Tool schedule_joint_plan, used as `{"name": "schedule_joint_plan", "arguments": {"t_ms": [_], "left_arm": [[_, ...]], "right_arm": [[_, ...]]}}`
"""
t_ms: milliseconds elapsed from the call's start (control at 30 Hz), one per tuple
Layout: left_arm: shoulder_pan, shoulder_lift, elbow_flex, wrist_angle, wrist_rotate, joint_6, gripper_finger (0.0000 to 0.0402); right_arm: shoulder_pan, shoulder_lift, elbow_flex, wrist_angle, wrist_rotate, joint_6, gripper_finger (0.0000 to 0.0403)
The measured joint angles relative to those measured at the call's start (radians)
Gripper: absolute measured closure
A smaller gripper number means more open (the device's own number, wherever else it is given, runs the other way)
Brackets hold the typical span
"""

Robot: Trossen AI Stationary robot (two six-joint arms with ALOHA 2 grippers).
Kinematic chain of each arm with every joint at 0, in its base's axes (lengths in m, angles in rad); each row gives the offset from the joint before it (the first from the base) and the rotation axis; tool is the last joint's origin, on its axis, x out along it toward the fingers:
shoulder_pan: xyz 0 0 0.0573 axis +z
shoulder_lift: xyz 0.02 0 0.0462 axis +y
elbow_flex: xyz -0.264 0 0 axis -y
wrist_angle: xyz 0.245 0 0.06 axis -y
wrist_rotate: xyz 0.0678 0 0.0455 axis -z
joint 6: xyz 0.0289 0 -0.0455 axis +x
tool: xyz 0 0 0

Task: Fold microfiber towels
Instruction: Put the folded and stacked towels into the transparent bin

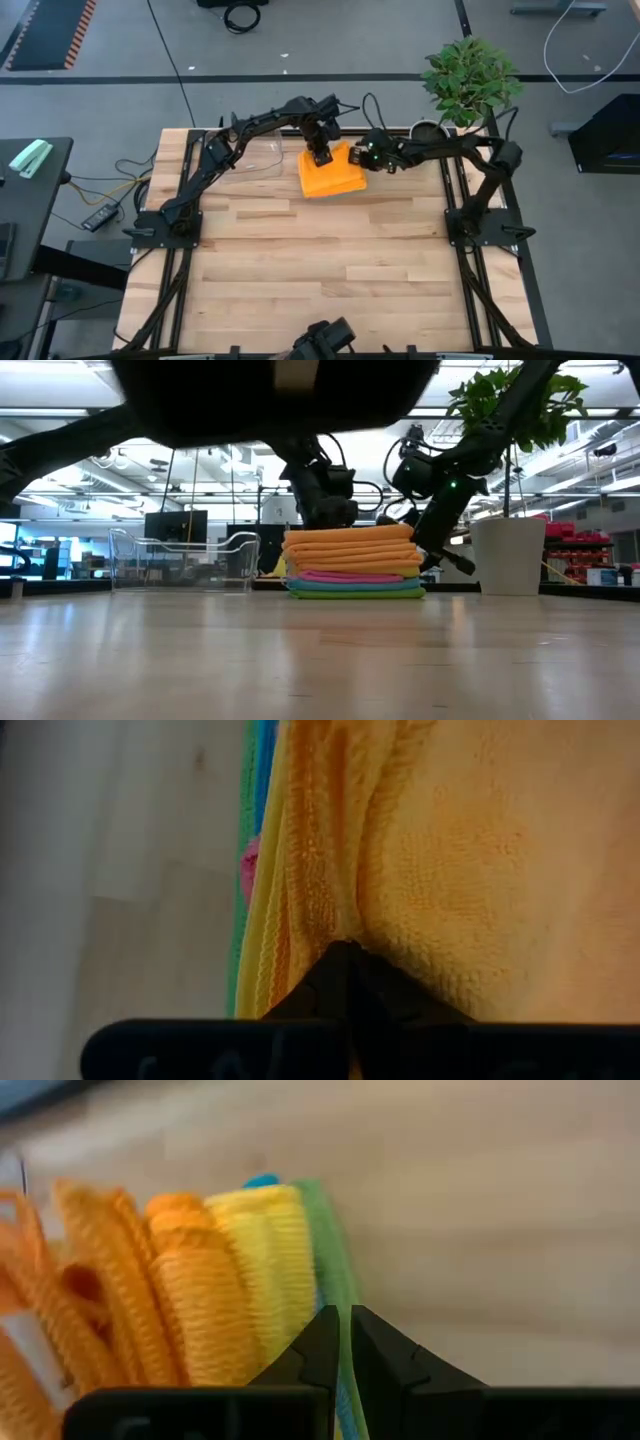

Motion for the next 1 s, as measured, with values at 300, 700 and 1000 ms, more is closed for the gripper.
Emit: {"name": "schedule_joint_plan", "arguments": {"t_ms": [300, 700, 1000], "left_arm": [[-0.097, 0.000, 0.000, -0.152, 0.051, -0.026, 0.0390], [-0.337, -0.010, -0.001, -0.198, 0.021, -0.149, 0.0381], [-0.351, -0.120, -0.002, -0.190, -0.030, -0.173, 0.0383]], "right_arm": [[0.159, -0.098, -0.077, -0.066, -0.025, 0.053, 0.0366], [0.616, -0.261, -0.222, -0.074, 0.212, 0.462, 0.0366], [0.732, -0.313, -0.224, -0.179, 0.270, 0.558, 0.0366]]}}
